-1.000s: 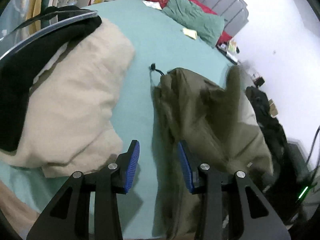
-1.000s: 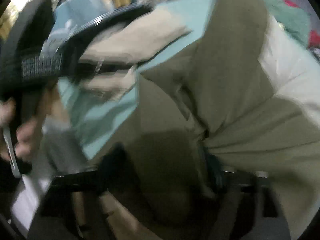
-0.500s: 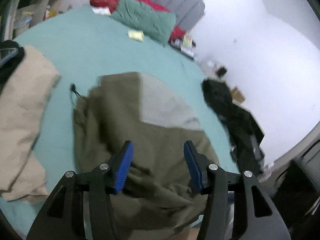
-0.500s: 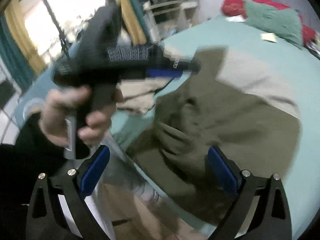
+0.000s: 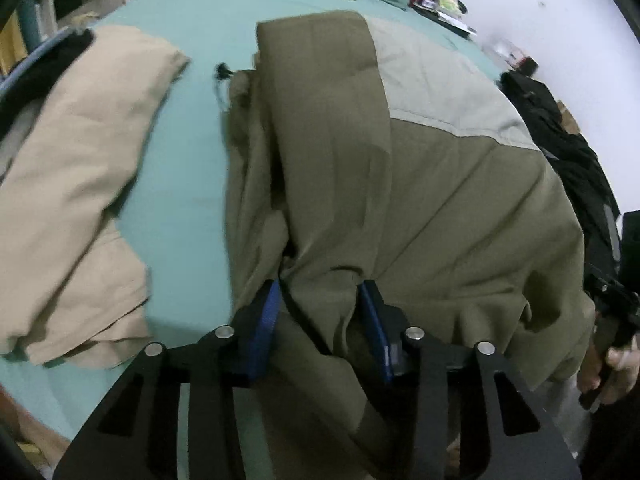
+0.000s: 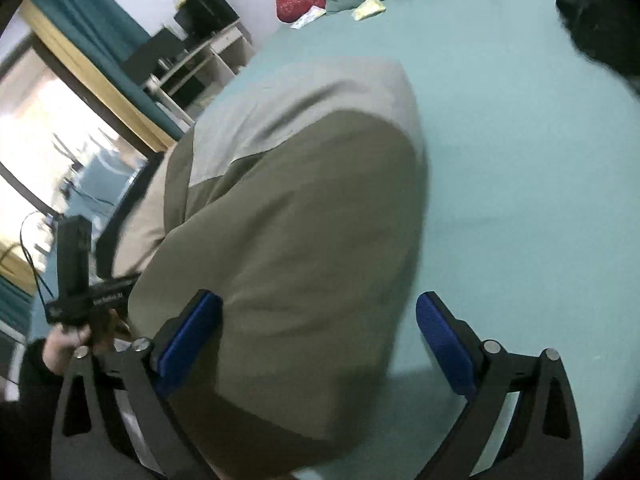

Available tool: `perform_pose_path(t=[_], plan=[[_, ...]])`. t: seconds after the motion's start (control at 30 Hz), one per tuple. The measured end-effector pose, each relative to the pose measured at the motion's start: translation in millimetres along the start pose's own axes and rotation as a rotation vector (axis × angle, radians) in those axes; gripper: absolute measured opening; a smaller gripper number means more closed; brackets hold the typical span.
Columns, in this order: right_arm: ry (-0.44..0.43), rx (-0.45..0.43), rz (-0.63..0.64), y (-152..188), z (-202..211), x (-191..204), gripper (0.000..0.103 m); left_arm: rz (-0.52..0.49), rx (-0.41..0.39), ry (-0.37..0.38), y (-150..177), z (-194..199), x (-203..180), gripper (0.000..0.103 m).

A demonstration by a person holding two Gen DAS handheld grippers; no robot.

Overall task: Fold large clothes
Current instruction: 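Grasp the folded jacket bundle with the right gripper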

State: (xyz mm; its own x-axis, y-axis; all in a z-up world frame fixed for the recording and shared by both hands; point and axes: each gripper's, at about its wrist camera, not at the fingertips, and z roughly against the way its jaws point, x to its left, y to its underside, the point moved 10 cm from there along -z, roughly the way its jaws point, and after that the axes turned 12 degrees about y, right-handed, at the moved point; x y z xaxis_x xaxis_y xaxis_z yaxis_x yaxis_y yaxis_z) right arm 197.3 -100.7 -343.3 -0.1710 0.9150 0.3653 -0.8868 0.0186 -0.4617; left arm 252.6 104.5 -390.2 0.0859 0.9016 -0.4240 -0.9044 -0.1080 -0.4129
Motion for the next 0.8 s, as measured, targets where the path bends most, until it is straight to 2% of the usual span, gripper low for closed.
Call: perform_pose_path(t=[0.03,0.1,0.17,0.2,0.27,0.3,0.33,0.4,0.5,0.57,0.67,0.8], plan=[[-0.016,0.012,-0.015,1,-8,4,0.098,0.002,-0.014,-0.006,0,6,1,0.040],[-0.117,0.073,-0.100,8,-26,9,0.100,0.000,-0.038,-0.003,3,21,0,0.040],[-0.265,0.148,-0.230,16,-44,11,0.102,0.007,-0.055,0.015,4,28,-2,0.040],[-0.287,0.127,-0.239,16,-43,13,0.100,0.015,-0.060,0.028,3,29,-3,0.040],[-0.269,0.113,-0.208,15,-38,21,0.080,0.033,-0.079,0.078,3,35,-8,0.040],[-0.242,0.108,-0.196,14,-35,22,0.059,0.033,-0.086,0.090,6,39,-9,0.040],[-0.200,0.099,-0.167,14,-30,21,0.045,0.031,-0.093,0.095,5,43,-12,0.040],[-0.175,0.091,-0.153,14,-21,20,0.039,0.027,-0.123,0.116,5,53,-23,0.041],[-0.067,0.065,-0.079,11,2,13,0.037,0.011,-0.167,0.127,7,72,-34,0.049],[0.029,0.019,-0.016,7,25,1,0.037,0.015,-0.187,0.147,4,78,-44,0.051],[0.177,-0.029,0.045,13,67,-44,0.037,0.020,-0.195,0.187,3,73,-62,0.055],[0.280,-0.014,0.037,19,91,-99,0.038,0.047,-0.178,0.234,3,46,-92,0.062]])
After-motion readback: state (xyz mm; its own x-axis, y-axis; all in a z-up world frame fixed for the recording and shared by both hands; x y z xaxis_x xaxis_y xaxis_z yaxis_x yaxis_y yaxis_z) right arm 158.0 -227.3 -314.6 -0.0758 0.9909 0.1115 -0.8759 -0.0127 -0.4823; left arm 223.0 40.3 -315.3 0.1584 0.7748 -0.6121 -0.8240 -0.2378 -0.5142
